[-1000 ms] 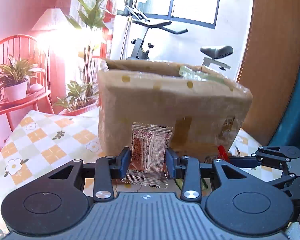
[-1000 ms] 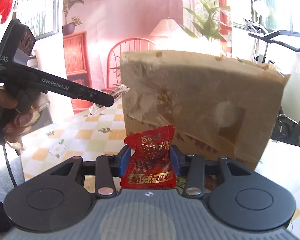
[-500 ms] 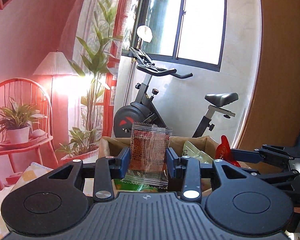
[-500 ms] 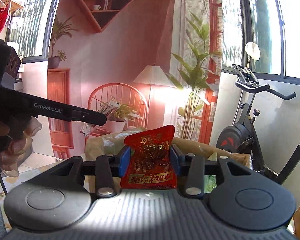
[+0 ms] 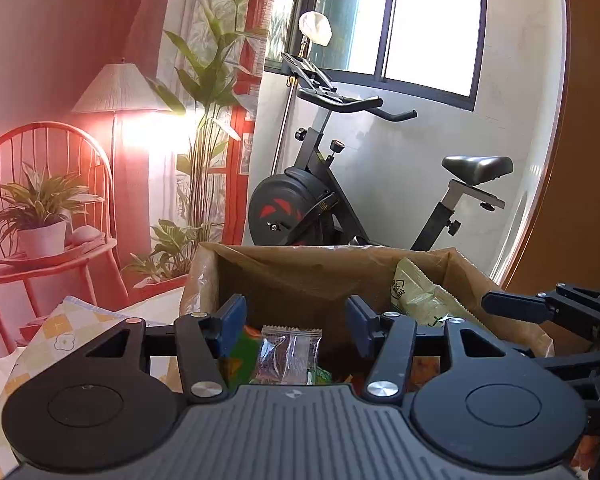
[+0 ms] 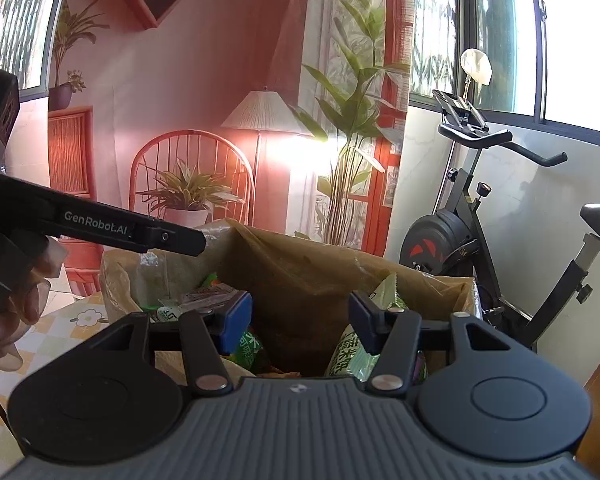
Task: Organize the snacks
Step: 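Carry both packets over the box and open both tools to release them, then move both tools back from the box toward the cracker and candy packets, then close the left tool on the blue-and-white candy packet while the right tool grasps the green pastry packet, then lift both packets over the box and open both tools to drop them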
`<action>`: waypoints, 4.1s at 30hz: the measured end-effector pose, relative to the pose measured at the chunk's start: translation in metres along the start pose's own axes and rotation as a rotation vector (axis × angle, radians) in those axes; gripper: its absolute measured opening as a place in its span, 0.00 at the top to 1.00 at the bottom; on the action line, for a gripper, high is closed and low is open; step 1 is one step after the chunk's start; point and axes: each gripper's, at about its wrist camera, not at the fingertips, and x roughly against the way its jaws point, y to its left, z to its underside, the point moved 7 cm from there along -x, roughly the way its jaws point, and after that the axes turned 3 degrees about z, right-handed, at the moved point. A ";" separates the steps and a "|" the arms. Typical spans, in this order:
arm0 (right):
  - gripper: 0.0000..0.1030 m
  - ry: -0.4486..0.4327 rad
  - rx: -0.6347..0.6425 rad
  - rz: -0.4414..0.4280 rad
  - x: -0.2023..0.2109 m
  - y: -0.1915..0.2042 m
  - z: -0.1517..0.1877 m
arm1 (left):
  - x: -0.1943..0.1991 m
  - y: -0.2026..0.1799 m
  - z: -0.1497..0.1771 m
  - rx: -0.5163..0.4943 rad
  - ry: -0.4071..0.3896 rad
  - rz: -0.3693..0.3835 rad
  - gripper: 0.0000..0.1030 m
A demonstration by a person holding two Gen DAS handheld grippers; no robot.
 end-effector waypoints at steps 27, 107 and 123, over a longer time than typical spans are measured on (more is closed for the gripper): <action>0.45 0.220 -0.011 -0.131 0.068 0.073 0.151 | 0.064 -0.018 0.211 0.184 0.386 0.188 0.48; 0.43 0.272 -0.204 0.039 -0.019 0.066 0.213 | 0.006 0.013 0.237 0.099 0.274 -0.024 0.55; 0.43 0.110 -0.095 -0.013 0.057 0.075 0.183 | 0.045 -0.001 0.192 0.050 0.139 -0.021 0.55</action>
